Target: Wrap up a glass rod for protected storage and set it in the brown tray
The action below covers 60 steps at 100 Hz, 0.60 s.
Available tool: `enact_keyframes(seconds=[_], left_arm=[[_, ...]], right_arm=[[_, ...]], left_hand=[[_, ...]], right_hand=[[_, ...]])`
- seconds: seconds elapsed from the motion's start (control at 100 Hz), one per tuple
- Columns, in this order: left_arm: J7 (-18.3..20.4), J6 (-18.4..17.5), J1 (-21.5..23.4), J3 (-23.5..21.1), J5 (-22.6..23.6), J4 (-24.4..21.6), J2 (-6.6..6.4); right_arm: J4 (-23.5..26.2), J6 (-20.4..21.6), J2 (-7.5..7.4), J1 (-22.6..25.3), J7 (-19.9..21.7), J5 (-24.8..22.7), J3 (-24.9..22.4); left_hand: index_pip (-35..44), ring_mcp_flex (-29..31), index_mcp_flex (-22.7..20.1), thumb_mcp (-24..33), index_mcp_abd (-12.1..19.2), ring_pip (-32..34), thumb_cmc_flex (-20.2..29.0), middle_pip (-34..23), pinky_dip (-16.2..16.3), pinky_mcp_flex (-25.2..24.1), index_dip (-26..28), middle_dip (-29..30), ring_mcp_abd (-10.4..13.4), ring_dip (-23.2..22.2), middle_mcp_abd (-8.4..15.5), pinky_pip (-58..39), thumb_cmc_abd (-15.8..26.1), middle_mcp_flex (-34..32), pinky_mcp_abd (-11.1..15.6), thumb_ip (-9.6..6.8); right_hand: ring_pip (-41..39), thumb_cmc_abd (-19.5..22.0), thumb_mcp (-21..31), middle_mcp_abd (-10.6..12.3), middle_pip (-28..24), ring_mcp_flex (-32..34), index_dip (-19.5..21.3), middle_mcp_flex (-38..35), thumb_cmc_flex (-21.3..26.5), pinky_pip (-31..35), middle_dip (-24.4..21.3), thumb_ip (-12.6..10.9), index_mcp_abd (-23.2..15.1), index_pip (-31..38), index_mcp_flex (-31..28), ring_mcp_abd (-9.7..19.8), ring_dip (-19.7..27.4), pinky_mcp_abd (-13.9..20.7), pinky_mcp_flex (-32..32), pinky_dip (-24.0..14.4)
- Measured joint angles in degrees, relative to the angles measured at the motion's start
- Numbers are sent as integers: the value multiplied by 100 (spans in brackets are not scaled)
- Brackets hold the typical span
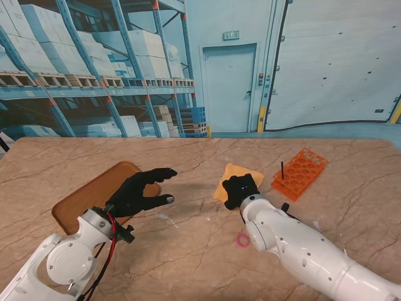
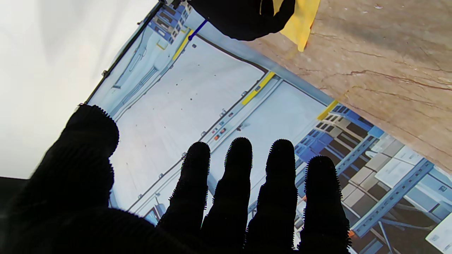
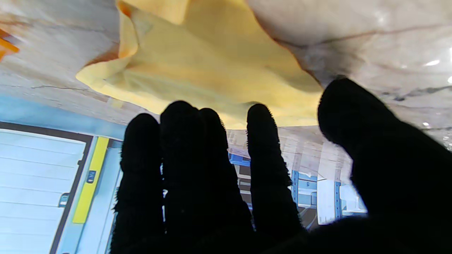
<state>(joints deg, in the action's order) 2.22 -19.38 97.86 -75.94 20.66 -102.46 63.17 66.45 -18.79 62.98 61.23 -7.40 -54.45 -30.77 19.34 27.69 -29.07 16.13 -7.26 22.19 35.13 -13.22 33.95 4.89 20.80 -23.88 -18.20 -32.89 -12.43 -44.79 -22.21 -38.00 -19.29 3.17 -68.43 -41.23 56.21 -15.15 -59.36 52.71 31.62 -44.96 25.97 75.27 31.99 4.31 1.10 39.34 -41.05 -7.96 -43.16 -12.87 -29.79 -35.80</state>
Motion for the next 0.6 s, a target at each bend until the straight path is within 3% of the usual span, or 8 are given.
enact_keyframes(seconds=[0.04,0.07,0.23,0.32,0.39,0.47,0.5,0.6], left_arm=[[-2,13,-1,2,0,0,1],[-4,18,-1,4,0,0,2],[0,5,-4,6,-30,1,4],[29,-65,-18,7,-79,15,4],[54,-110,-35,11,-97,25,2],[84,-120,-49,14,-112,31,0],[90,-120,-51,15,-117,32,-1],[92,-120,-52,17,-122,33,-1]], right_arm=[[-71,-2,23,-99,0,44,119],[-129,-2,45,-163,-7,60,188],[-356,-11,148,-350,-79,176,384],[-409,-36,175,-416,-91,244,486],[-460,-55,209,-459,-92,330,536],[-555,-65,249,-535,-99,377,632],[-594,-66,264,-567,-105,395,668],[-686,-72,312,-633,-116,466,732]], left_hand=[[0,0,0,-1,5,0,0,1,0,0,10,0,0,0,-2,0,0,1,0,0],[0,0,0,-4,6,0,0,1,0,0,17,0,0,0,-3,0,0,1,0,0],[0,0,0,-66,10,0,0,51,0,0,20,0,0,0,-13,0,40,17,-1,0],[0,0,2,-74,40,0,0,62,1,0,20,0,0,0,-17,0,40,49,-2,0],[0,0,3,-133,80,0,0,63,1,0,21,0,0,0,-18,0,40,49,-2,0],[0,0,4,-135,82,0,0,64,1,0,21,1,0,0,-18,8,40,49,-2,0],[0,0,4,-147,82,0,0,64,1,0,21,1,0,0,-19,56,40,49,-2,0],[0,0,4,-194,82,0,0,68,1,0,21,1,0,0,-20,61,40,50,-3,0]], right_hand=[[-28,0,70,13,-5,57,36,-96,-8,18,0,-190,41,158,-72,14,0,0,-62,43],[-62,0,140,24,-17,120,5,-192,-3,53,0,-190,43,315,-119,24,0,0,-124,55],[-201,-163,565,157,-62,659,-1114,-816,102,263,0,-180,26,1325,-245,42,5,-2,-476,120],[-270,-238,812,223,-62,836,-1462,-1034,101,355,-7,-179,41,1737,-296,53,7,-17,-622,121],[-278,-239,939,245,-62,942,-1481,-1169,108,394,-12,-192,67,1964,-296,54,8,-44,-695,122],[-283,-239,1110,287,-62,1043,-1480,-1285,476,433,-104,-221,71,2284,-296,62,8,-55,-767,129],[-294,-239,1139,301,-62,1098,-1479,-1354,481,457,-150,-337,71,2382,-302,68,8,-55,-802,131],[-364,-240,1243,342,-85,1218,-1479,-1521,463,507,-226,-341,71,2487,-522,81,8,-66,-907,131]])
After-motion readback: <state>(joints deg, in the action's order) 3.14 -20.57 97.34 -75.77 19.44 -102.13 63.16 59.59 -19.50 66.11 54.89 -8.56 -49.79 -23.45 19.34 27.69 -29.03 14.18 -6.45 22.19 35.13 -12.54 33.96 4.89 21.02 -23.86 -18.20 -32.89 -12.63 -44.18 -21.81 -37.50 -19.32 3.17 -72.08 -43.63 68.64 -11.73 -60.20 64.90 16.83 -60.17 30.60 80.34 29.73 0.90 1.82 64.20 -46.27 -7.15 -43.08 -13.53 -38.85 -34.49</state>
